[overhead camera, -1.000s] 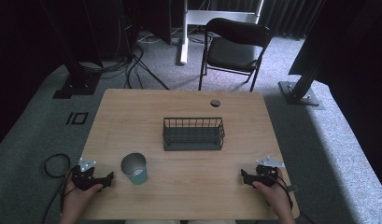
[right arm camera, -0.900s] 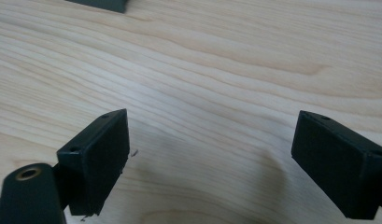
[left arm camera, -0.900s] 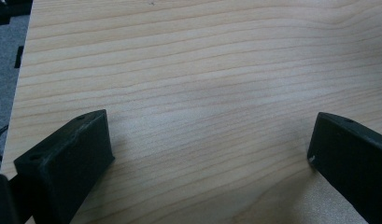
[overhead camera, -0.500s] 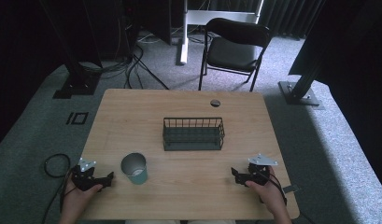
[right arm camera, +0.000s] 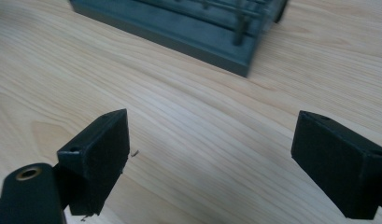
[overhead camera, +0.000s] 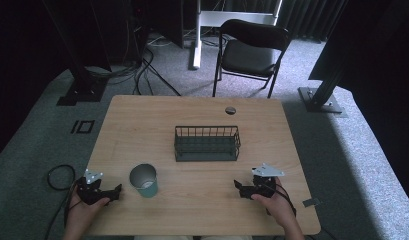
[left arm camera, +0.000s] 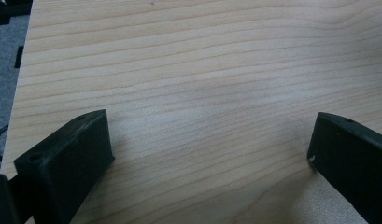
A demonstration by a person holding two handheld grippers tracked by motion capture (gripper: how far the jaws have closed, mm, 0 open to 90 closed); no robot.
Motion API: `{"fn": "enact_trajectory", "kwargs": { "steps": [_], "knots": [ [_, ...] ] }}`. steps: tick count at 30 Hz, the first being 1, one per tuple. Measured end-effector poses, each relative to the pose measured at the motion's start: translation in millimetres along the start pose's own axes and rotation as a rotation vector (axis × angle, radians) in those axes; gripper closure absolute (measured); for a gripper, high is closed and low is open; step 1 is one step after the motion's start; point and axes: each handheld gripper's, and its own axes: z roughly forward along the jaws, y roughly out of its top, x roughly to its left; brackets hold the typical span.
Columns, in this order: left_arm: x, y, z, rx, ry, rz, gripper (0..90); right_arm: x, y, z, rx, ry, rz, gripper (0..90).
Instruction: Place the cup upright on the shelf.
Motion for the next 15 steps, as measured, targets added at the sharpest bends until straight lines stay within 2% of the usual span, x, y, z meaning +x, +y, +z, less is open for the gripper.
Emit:
{"fn": "enact_trajectory", "kwargs": {
  "steps": [2,15],
  "knots": [
    [0.0,0.0,0.0,0.000,0.000,0.000,0.2,4.6,2.3,1.6,-0.009,0.015,-0.012,13.8],
    [0.0,0.0,0.0,0.000,0.000,0.000,0.2,30.9,16.5,13.9,-0.022,0.098,-0.079,13.2]
  ]
}}
